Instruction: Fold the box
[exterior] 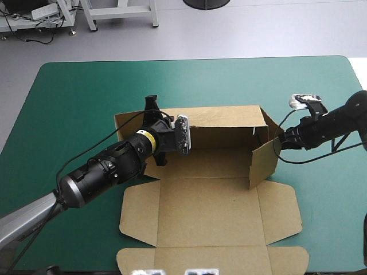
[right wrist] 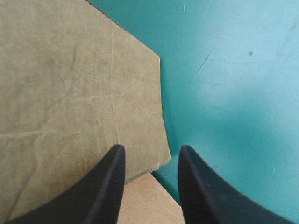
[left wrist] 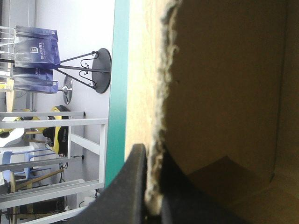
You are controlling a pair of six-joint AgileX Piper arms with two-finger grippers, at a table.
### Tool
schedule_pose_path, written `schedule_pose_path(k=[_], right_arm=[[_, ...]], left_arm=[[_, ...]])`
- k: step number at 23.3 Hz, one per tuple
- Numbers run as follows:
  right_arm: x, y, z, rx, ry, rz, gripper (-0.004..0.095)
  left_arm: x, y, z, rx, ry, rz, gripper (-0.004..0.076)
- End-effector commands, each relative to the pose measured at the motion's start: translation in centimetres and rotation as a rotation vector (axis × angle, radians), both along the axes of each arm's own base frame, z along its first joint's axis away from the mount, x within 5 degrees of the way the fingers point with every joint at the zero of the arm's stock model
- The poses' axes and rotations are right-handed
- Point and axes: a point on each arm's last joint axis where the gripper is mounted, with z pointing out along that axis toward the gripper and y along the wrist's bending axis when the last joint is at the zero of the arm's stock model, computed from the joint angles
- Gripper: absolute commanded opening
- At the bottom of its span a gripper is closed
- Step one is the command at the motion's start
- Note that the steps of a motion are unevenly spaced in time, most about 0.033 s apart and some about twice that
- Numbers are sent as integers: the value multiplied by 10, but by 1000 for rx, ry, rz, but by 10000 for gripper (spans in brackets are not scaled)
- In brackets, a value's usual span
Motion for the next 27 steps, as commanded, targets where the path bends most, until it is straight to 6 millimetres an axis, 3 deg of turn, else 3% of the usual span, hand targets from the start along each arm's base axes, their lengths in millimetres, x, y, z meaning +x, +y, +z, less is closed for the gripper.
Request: schedule_pose_path(k=[1,4,12,27], right_arm=[[-14,5,27,23,-64,16,358],[-21,7,29,21,-81,31,358],[-34,11,2,19,-175,54,358],[-40,18,4,90,-165,110,358]], left_arm=[[-4,8,10,-22,17,57,-6],[-4,8,10,-25,16,54,-6],[-4,8,10,-27,20,56,-6],[-4,7,10,-29,23,57,-6]])
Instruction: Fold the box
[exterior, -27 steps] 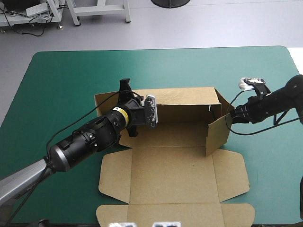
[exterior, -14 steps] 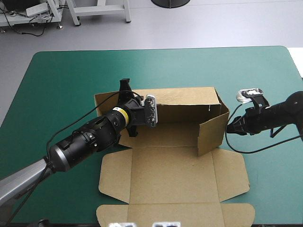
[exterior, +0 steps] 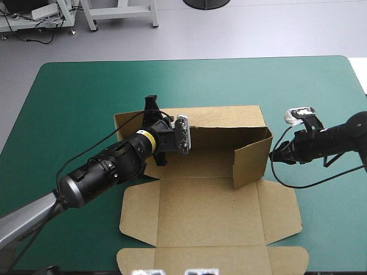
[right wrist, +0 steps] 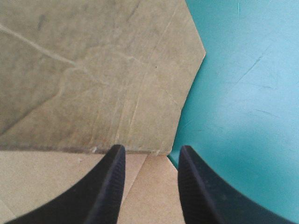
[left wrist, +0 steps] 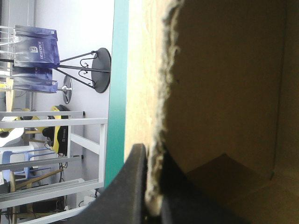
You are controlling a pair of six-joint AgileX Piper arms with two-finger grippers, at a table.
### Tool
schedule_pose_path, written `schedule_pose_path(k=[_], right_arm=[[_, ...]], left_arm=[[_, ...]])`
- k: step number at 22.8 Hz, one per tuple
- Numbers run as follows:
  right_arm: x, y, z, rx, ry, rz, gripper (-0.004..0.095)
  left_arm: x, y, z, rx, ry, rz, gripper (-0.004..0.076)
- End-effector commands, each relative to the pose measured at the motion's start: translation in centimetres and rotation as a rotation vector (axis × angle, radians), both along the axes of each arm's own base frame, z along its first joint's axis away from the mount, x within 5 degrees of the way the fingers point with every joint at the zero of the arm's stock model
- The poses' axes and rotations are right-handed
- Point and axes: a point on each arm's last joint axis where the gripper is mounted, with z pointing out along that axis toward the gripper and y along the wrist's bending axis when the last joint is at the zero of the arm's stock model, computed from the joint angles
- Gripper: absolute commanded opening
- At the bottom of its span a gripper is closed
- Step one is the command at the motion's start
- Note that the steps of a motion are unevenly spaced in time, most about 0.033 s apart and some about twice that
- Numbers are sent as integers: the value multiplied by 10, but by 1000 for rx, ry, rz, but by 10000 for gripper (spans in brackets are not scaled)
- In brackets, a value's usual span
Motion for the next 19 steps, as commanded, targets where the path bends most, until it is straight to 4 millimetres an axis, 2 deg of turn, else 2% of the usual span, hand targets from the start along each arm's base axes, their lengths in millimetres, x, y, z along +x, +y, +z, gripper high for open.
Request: schedule_pose_path(k=[1,13,15,19], right_arm=[[-5,4,18,40,-50,7,358],[-8,5,17,50,-25,30,358],[-5,4,18,38,-57,23,358],[-5,10,23,82,-141,118,358]], left_arm=[[-4,7,10,-31,22,55,-6],[-4,7,10,-31,22,55,-6],[-4,7,10,-31,22,55,-6],[-4,7,10,-38,25,59,-6]])
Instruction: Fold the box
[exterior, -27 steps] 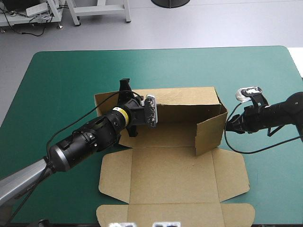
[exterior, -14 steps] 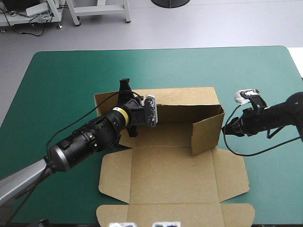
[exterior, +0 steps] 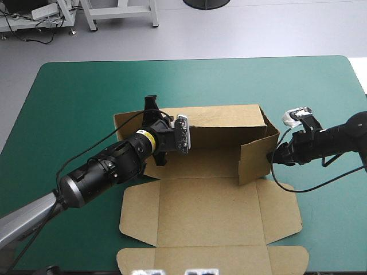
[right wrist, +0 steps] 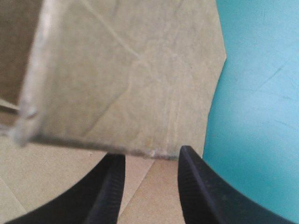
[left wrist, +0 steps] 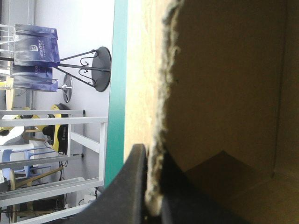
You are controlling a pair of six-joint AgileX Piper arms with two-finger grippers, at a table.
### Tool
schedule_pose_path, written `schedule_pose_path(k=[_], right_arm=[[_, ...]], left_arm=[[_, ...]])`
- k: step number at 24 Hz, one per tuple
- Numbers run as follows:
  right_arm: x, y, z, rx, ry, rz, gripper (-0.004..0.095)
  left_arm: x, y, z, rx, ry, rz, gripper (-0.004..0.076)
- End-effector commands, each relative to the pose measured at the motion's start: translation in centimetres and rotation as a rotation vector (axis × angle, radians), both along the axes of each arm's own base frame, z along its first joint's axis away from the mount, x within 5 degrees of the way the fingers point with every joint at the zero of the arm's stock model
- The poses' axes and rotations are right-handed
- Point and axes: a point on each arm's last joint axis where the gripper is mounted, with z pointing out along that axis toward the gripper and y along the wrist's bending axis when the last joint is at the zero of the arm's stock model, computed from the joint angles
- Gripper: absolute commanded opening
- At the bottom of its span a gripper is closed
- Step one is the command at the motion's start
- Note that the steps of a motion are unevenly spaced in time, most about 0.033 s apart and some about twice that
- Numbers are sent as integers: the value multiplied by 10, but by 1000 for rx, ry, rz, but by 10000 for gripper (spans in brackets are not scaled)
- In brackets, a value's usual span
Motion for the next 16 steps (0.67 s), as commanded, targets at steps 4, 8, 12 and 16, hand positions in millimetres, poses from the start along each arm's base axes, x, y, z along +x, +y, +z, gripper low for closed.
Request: schedule_pose_path(k=[4,8,12,16], right_arm=[[0,10,25,105,-170,59,358],[0,11,26,117,-182,66,358],[0,12,27,127,-185,72,358],[0,13,29,157,-195,70,358]], left_arm=[[-4,7,10,-45,21,54,-6],[-4,5,11,-60,11,38,-6],[-4,5,11,-60,11,38,-6],[-4,3,13,-75,1,21,-6]])
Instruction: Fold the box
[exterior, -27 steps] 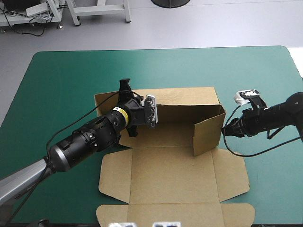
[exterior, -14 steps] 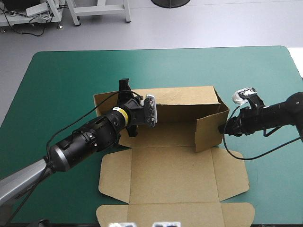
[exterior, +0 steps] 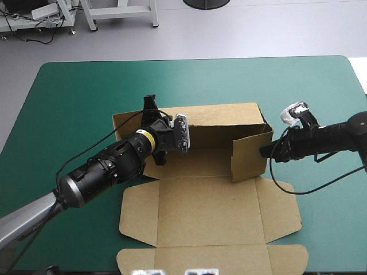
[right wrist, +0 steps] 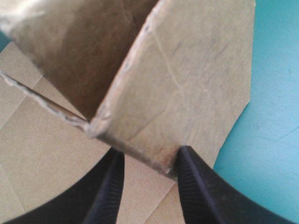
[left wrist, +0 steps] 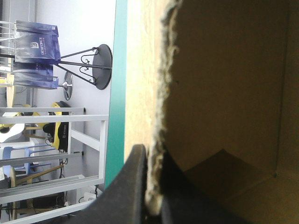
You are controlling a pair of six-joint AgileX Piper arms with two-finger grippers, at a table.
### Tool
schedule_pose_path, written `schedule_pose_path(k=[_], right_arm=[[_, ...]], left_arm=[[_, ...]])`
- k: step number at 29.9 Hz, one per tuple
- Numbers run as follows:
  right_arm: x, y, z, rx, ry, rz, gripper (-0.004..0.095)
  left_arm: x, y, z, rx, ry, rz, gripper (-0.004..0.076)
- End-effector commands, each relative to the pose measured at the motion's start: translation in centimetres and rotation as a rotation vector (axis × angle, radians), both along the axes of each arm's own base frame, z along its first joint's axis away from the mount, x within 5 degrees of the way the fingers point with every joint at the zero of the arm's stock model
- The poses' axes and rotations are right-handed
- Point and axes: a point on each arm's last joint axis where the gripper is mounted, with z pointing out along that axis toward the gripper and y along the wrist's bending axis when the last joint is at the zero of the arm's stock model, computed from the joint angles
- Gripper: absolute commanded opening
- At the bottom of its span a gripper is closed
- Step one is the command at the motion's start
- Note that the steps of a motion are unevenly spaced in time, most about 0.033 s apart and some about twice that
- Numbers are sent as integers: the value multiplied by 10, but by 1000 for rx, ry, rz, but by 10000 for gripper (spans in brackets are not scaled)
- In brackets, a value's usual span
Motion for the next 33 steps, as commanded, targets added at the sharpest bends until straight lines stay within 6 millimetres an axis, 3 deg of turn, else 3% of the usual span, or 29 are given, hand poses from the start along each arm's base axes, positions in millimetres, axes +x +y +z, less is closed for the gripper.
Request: schedule_pose_path(k=[1,19,33], right_arm=[[-3,6,22,78,-79,-3,358],[10,1,26,62,-206,-99,358],[13,4,32,95,-291,-74,358]], left_arm=[[-4,3,13,-73,1,16,-6],[-4,1,14,-89,-9,1,-6],[-5,-2,16,-111,-20,-19,-6]])
